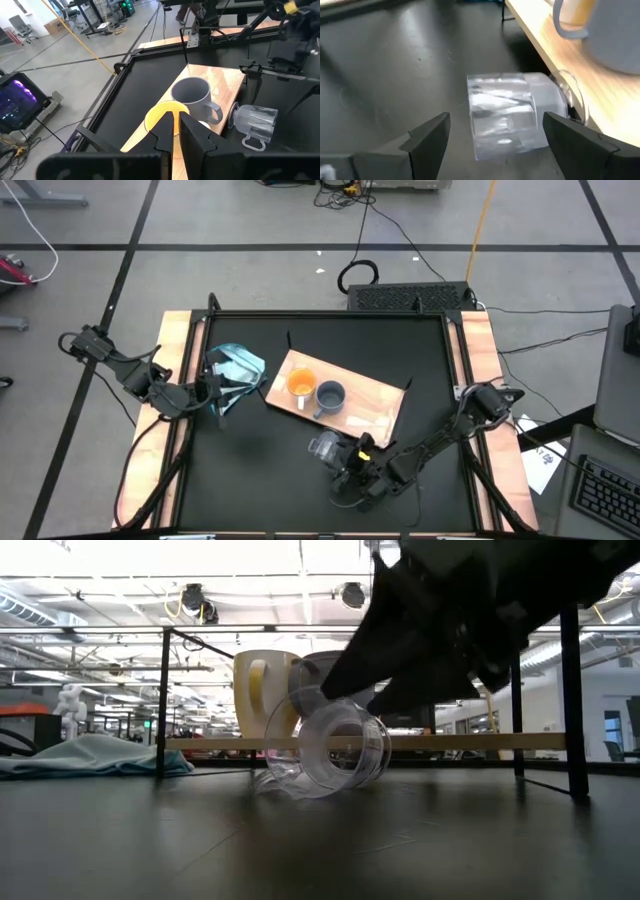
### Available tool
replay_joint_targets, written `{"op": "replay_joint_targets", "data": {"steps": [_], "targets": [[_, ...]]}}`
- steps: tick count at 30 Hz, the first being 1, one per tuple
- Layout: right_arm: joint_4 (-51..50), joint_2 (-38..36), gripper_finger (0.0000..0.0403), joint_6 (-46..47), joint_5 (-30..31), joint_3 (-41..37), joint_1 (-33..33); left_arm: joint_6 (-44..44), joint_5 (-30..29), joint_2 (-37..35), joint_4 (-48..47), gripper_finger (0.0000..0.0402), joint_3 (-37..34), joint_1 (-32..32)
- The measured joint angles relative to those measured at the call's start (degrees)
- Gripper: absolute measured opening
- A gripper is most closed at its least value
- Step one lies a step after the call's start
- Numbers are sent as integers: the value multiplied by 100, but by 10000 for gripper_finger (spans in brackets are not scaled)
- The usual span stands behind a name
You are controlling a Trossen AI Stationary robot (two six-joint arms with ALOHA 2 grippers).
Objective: Stack small to large cups/mugs on shelf
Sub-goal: Put the transparent cup on the shelf
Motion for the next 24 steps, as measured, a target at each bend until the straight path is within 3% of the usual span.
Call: {"op": "replay_joint_targets", "data": {"steps": [9, 24], "targets": [[-63, 187, 311, 258, -300, -2, -213, -6, 28, 0, 0, 31, 0, 0], [-104, 174, 311, 452, -85, -2, -336, -19, 372, 0, -2, 31, 0, -7]]}}
